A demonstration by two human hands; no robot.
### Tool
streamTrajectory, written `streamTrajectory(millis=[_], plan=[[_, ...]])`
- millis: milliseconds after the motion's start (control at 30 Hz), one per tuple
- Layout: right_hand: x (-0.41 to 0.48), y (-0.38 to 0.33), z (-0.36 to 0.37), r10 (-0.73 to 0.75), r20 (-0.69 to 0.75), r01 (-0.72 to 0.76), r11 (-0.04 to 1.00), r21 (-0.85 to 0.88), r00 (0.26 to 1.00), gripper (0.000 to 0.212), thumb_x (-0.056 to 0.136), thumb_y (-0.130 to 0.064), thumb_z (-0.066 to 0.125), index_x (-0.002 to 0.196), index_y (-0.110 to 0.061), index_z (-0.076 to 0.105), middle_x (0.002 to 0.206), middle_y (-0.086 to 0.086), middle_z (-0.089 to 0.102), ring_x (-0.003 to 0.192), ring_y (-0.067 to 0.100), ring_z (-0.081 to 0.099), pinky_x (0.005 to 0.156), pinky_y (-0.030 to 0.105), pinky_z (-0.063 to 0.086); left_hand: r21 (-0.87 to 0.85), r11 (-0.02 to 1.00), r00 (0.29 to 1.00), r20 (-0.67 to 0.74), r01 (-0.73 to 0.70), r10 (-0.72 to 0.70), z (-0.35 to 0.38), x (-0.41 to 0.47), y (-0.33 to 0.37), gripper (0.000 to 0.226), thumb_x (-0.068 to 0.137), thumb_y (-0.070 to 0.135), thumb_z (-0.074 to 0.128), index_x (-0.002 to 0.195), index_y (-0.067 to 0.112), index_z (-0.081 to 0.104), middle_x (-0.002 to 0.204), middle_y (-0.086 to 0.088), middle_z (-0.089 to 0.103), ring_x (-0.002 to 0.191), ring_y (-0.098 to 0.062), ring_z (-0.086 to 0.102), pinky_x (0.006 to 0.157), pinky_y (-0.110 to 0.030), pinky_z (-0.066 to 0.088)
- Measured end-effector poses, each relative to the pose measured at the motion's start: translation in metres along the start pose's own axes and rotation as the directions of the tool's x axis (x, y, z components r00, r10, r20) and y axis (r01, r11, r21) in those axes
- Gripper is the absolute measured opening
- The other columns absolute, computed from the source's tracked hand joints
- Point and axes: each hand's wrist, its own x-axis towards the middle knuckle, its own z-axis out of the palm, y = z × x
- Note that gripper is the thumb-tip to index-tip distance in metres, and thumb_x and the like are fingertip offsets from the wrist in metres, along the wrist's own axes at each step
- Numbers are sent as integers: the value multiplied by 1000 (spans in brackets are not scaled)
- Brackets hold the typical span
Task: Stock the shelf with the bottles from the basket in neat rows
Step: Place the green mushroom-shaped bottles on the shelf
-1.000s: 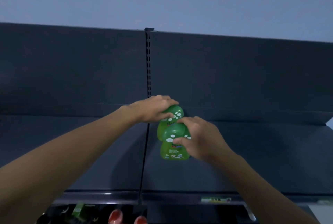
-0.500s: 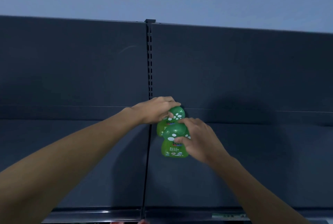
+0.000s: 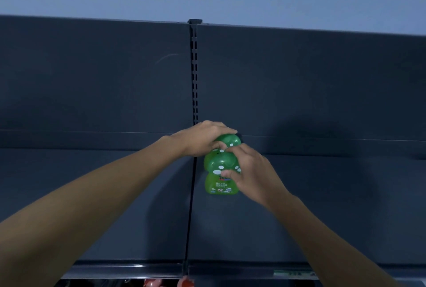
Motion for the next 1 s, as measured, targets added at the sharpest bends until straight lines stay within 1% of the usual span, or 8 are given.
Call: streamTrajectory(millis=[133, 233, 333, 433, 500, 600, 767, 1000], plan=[[-3, 1, -1, -3, 0, 3, 1000, -22, 1000, 64, 86, -47, 71, 141, -21, 50, 127, -4, 55, 117, 19, 51, 96, 33, 42, -73, 996, 998, -34, 55, -57, -3, -8, 4, 60, 103, 29, 57, 158, 23, 34, 153, -1, 48, 140, -22, 44, 112, -29, 34], [-10, 2, -7, 11, -26, -12, 999, -53, 1000, 72, 83, -54, 70, 143, -20, 47, 130, -4, 53, 119, 18, 48, 99, 35, 41, -111, 987, 981, -145, 114, -130, -8, -19, 9, 55, 104, 18, 54, 156, 19, 37, 150, -6, 50, 139, -24, 46, 111, -28, 34], [-20, 0, -16, 18, -67, -22, 998, -60, 998, 71, 84, -57, 69, 142, -20, 49, 127, -4, 55, 117, 18, 49, 99, 38, 43, -147, 973, 932, -293, 176, -213, -12, -38, 19, 44, 102, 9, 52, 146, 14, 52, 139, -7, 58, 124, -21, 58, 107, -30, 44], [-36, -3, -28, 2, -92, -10, 996, -84, 996, 64, 87, -54, 66, 139, -18, 52, 124, -2, 55, 115, 19, 51, 97, 38, 45, -167, 958, 887, -369, 232, -279, -8, -64, 38, 34, 98, 10, 52, 130, 13, 62, 124, -1, 63, 106, -13, 63, 99, -35, 52], [-50, -7, -34, -4, -85, -3, 996, -87, 996, 61, 89, -51, 64, 139, -19, 51, 125, -2, 54, 117, 18, 50, 99, 37, 44, -164, 949, 873, -375, 270, -313, -3, -82, 55, 28, 97, 14, 53, 123, 14, 64, 117, 2, 63, 98, -10, 61, 94, -35, 54], [-75, -13, -43, -16, -62, 9, 995, -102, 998, 56, 92, -49, 63, 139, -21, 50, 129, -2, 53, 122, 19, 48, 101, 37, 43, -154, 935, 860, -367, 319, -353, 7, -111, 83, 25, 96, 18, 53, 118, 15, 65, 113, 3, 63, 100, -14, 62, 91, -36, 54], [-125, -22, -53, -16, 10, 17, 992, -126, 1000, 54, 93, -48, 61, 138, -21, 49, 134, 0, 52, 127, 20, 47, 104, 39, 42, -145, 916, 860, -315, 374, -401, 26, -160, 128, 26, 94, 19, 54, 118, 15, 63, 113, 2, 62, 101, -18, 62, 90, -38, 54], [-209, -19, -11, -34, 135, 47, 994, -99, 990, 49, 94, -42, 62, 137, -21, 53, 125, -1, 55, 121, 19, 50, 98, 37, 46, -105, 900, 880, -185, 424, -437, 102, -228, 180, 22, 94, 23, 53, 112, 14, 61, 112, -4, 63, 97, -31, 63, 83, -45, 54]])
